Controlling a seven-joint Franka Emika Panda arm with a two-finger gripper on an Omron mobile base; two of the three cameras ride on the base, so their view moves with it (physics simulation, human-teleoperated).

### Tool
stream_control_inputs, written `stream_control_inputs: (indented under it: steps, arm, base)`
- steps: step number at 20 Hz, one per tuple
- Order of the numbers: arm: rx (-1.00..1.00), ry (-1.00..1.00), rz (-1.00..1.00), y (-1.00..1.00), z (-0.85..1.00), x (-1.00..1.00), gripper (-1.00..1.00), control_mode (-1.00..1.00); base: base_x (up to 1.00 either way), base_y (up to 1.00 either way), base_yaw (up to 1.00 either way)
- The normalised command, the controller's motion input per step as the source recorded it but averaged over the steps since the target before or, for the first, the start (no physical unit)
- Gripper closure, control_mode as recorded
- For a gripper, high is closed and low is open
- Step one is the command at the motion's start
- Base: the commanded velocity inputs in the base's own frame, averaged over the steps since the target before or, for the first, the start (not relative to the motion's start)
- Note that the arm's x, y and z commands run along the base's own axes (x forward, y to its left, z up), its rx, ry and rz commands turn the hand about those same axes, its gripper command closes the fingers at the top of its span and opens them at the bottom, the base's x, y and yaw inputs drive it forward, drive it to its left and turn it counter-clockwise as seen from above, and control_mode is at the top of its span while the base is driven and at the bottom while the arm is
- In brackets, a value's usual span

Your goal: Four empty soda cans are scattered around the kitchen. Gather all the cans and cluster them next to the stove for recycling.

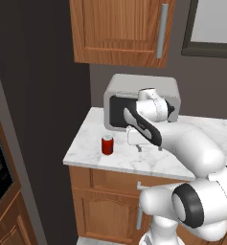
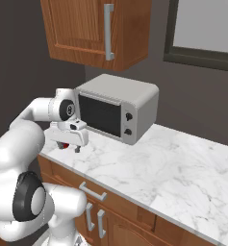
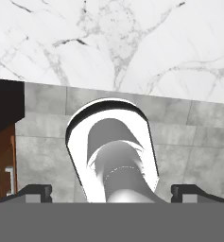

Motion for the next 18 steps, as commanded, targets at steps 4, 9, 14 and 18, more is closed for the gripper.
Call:
stream_control_inputs:
  steps: [4, 9, 14, 18]
  arm:
    - [0.00, 0.00, 0.00, 0.00, 0.00, 0.00, -1.00, 1.00]
    - [0.00, 0.00, 0.00, 0.04, 0.00, 0.09, -1.00, -1.00]
    - [0.01, 0.01, 0.04, 0.27, -0.01, 0.62, -1.00, -1.00]
    - [0.03, 0.01, 0.09, 0.30, 0.00, 0.73, -1.00, -1.00]
  base:
    - [0.39, 0.18, 0.04]
    - [0.36, 0.17, 0.02]
    - [0.00, 0.00, 0.00]
    - [0.00, 0.00, 0.00]
